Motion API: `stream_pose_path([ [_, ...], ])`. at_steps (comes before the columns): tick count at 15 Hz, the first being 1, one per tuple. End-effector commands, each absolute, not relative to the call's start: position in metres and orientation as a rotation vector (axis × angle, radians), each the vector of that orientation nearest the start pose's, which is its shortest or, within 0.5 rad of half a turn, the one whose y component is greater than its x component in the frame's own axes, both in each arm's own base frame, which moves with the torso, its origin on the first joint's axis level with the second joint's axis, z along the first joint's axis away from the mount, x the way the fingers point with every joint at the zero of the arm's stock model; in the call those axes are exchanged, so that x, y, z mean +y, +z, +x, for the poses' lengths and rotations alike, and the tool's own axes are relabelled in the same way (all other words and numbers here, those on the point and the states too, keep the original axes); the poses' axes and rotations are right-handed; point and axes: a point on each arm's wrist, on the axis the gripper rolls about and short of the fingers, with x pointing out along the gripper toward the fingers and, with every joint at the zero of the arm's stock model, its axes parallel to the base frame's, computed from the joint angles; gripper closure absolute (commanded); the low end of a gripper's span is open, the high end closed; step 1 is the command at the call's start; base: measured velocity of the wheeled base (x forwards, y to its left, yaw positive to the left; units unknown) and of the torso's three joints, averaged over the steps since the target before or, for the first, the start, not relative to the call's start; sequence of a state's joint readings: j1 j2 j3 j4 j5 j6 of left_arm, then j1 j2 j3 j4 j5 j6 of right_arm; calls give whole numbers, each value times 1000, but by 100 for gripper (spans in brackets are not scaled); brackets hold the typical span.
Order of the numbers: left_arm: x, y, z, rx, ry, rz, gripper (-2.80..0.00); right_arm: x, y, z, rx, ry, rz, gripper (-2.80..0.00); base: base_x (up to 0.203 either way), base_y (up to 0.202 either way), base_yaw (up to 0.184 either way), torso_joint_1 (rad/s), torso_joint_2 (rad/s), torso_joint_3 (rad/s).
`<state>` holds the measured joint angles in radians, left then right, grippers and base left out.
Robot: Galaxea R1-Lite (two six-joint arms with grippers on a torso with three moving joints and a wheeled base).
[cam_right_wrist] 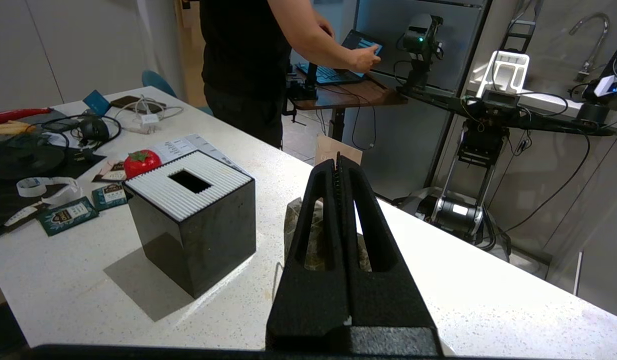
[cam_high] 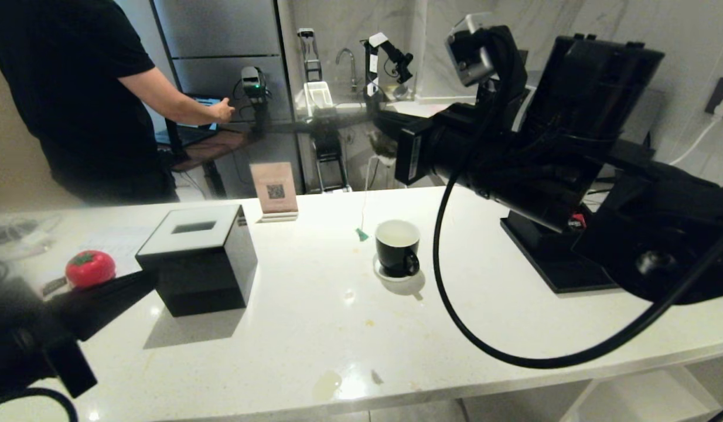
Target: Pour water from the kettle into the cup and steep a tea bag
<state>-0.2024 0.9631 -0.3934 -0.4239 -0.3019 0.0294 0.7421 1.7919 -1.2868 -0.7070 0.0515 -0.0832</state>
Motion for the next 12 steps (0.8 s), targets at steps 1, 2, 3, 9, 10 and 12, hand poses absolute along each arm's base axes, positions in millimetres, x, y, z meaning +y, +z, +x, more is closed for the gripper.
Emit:
stream_pose_path([
  [1,-46,192,138,204,-579,26,0,241,296,261,-236,782,-7,0,0,0,0,0,0,0],
  [2,-51,190,146,205,-597,28,0,241,297,261,-239,782,-6,0,0,0,0,0,0,0],
  [3,-57,188,154,205,-616,31,0,241,297,261,-239,781,-5,0,0,0,0,0,0,0],
  [9,-86,183,190,184,-688,39,0,242,297,261,-240,782,-7,0,0,0,0,0,0,0],
  [10,-87,182,192,184,-688,36,0,242,297,261,-240,782,-7,0,0,0,0,0,0,0],
  [12,-88,180,195,175,-691,34,-280,242,297,261,-243,782,-16,0,0,0,0,0,0,0],
])
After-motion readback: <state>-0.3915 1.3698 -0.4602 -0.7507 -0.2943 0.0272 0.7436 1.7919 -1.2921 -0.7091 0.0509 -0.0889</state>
